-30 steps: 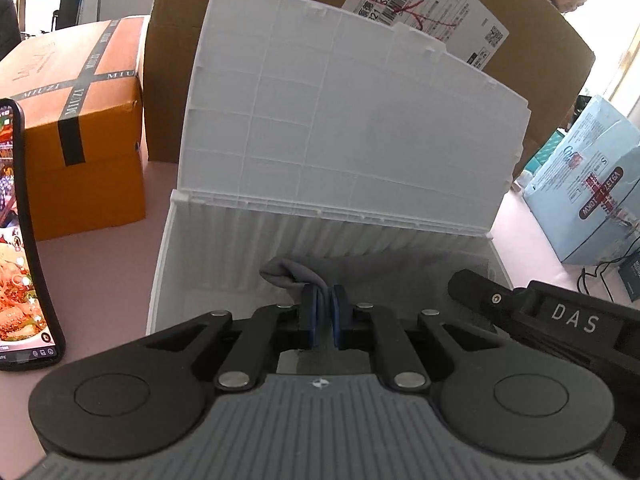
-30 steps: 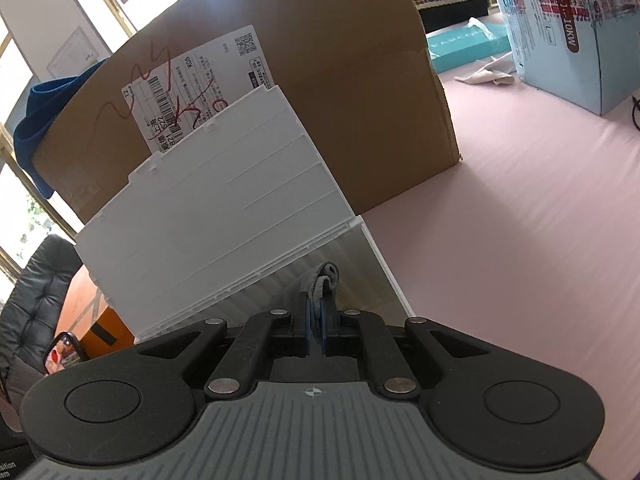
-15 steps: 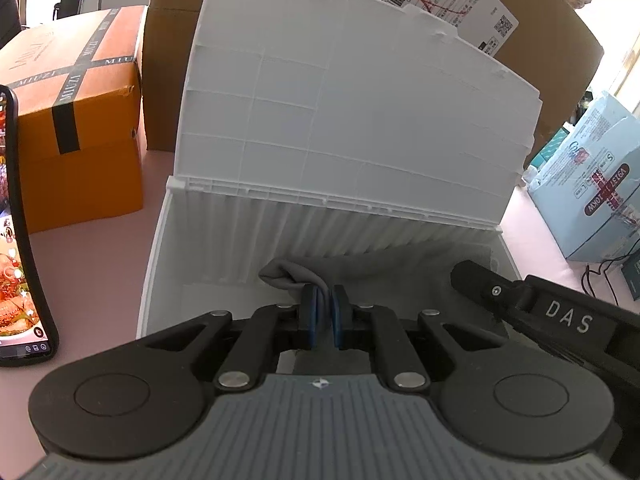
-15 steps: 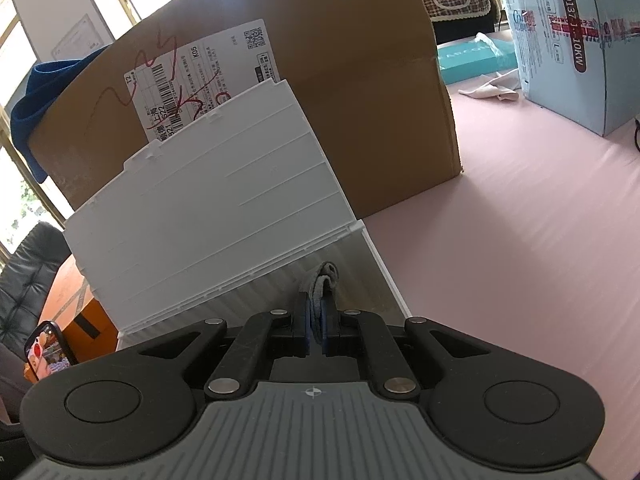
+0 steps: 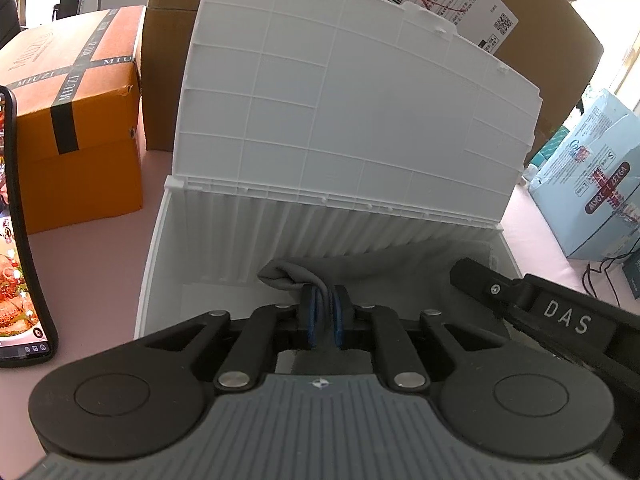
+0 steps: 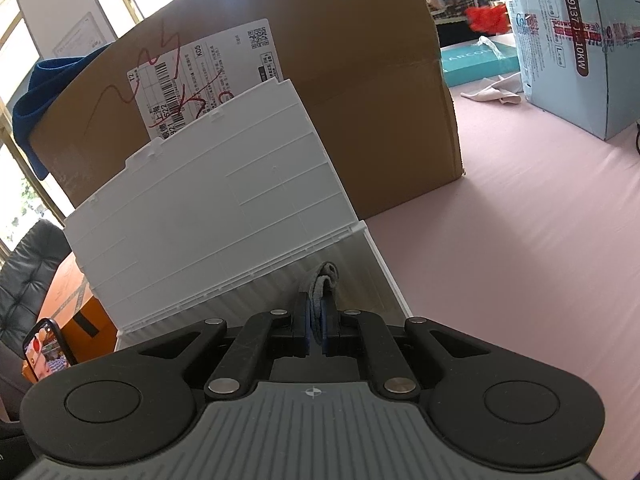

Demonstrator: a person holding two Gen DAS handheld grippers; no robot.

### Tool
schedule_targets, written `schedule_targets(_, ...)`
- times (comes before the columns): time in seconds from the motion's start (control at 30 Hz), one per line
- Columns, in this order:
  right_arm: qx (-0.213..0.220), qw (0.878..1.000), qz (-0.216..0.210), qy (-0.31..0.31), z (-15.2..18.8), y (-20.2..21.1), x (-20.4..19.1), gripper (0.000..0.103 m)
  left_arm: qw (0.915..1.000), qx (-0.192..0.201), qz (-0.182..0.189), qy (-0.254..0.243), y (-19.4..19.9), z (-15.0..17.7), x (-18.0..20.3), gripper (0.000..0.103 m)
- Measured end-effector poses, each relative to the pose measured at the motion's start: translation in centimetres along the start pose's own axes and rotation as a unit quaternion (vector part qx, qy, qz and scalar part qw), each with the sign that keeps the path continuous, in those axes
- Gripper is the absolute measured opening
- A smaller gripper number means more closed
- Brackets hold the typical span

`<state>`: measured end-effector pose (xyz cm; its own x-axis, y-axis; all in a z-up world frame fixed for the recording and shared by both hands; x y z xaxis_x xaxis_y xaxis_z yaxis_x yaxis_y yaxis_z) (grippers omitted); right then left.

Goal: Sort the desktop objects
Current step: 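Lower the grey cloth into the white foam box with the left gripper, then open the left gripper to release the grey cloth in the box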

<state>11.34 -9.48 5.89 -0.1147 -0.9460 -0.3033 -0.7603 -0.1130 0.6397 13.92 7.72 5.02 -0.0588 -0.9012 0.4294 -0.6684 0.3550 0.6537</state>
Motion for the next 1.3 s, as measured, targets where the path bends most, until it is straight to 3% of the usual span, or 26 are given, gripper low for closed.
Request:
schedule_targets(0.07, -0.001, 1.0, -0.004, 0.0, 0.0, 0.1, 0.0, 0.009, 1.0, -0.001, 0.007, -0.003, 0.0, 0.0, 0.2, 0.033)
schedule_targets(0.13, 0.0, 1.0, -0.01, -0.001, 0.0, 0.2, -0.1, 0.014, 0.9999, -0.003, 0.015, -0.007, 0.0, 0.0, 0.5, 0.046)
schedule_targets(0.2, 0.001, 1.0, -0.022, -0.007, 0.0, 0.4, -0.1, 0.019, 0.9998, -0.003, 0.017, -0.011, 0.0, 0.0, 0.7, 0.05)
schedule_targets(0.3, -0.001, 0.998, -0.056, -0.021, -0.2, 1.0, -0.2, 0.037, 0.9996, -0.003, 0.027, -0.003, -0.2, -0.3, 0.8, 0.056)
schedule_targets(0.4, 0.003, 0.996, -0.085, -0.029, -0.4, 1.8, -0.4, 0.069, 0.9991, 0.001, 0.041, 0.0, -0.4, -0.4, 1.1, 0.072)
schedule_targets(0.43, 0.011, 0.996, -0.082, -0.028, -0.4, 2.2, -0.5, 0.088, 0.9989, 0.004, 0.046, 0.0, -0.3, -0.4, 1.3, 0.079)
schedule_targets(0.53, 0.029, 0.995, -0.087, -0.024, -0.5, 2.9, -0.8, 0.088, 0.9986, 0.011, 0.052, -0.003, -0.1, -0.4, 1.7, 0.082)
schedule_targets(1.03, 0.011, 0.993, -0.113, -0.043, -0.8, 3.3, -0.8, 0.088, 0.9985, 0.017, 0.053, 0.001, 1.4, -0.1, 0.9, 0.083)
schedule_targets(1.3, 0.019, 0.99, -0.13, -0.047, -1.3, 4.4, -0.5, 0.088, 0.9971, 0.045, 0.061, -0.001, 3.0, -0.7, 1.3, 0.083)
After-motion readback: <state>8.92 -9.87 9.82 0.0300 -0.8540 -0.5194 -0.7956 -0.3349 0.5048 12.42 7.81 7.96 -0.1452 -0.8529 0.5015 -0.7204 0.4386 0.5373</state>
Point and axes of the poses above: each gripper's, at about its wrist camera, not at the fingertips, and y roughly against the way its jaws point, x to its right, z to its underside, the point moved 5 cm from there along -y, roughly the way its jaws point, and after that the axes turned 10 degrees about z, right-handed, at the moved point
